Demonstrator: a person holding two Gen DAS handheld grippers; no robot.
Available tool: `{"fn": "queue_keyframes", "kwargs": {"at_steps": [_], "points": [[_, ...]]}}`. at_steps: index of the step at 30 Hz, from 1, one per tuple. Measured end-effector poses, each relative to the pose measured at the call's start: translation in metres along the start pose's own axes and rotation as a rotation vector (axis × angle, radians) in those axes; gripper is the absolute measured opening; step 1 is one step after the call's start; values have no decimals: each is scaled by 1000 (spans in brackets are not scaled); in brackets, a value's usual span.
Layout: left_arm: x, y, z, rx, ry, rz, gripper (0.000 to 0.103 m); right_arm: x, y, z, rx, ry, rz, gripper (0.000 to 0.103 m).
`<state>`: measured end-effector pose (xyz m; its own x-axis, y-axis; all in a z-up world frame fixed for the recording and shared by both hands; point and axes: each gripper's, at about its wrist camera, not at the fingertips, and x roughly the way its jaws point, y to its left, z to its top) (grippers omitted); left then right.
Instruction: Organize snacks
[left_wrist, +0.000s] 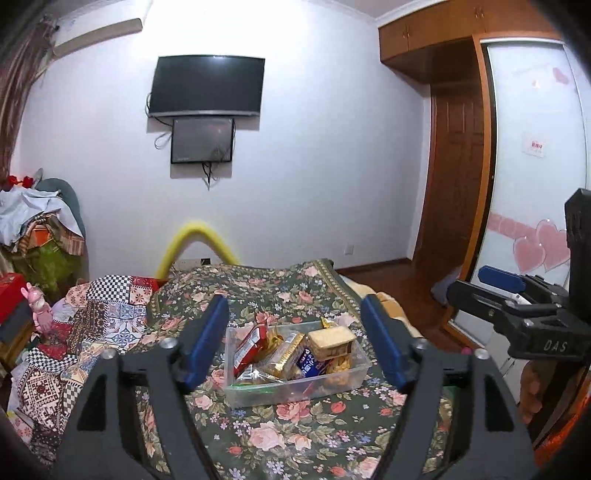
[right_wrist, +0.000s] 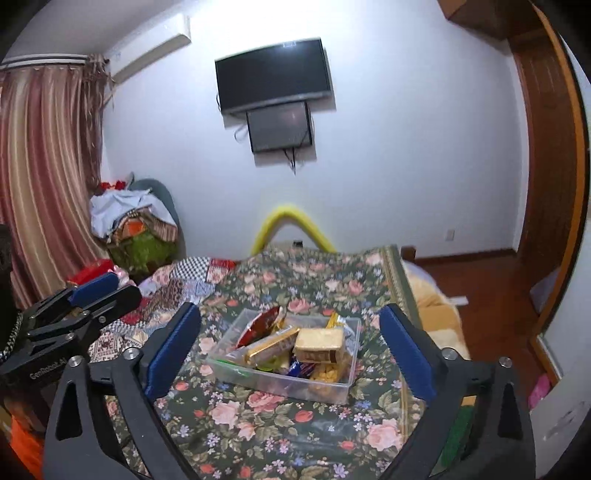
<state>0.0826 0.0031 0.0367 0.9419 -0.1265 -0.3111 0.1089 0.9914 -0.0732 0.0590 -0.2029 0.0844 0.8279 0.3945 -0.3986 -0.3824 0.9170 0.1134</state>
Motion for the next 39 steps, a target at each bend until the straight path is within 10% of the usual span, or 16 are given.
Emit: {"fn": "queue_keyframes", "kwargs": {"at_steps": [7,39], "points": [[-26,-7,-9,16,-38,29,96,-23,14,-8,-34,-40,-14,103],[-40,-9,-27,15,-25,57,102,-40,25,-28,-55,-40,-30,103]]}}
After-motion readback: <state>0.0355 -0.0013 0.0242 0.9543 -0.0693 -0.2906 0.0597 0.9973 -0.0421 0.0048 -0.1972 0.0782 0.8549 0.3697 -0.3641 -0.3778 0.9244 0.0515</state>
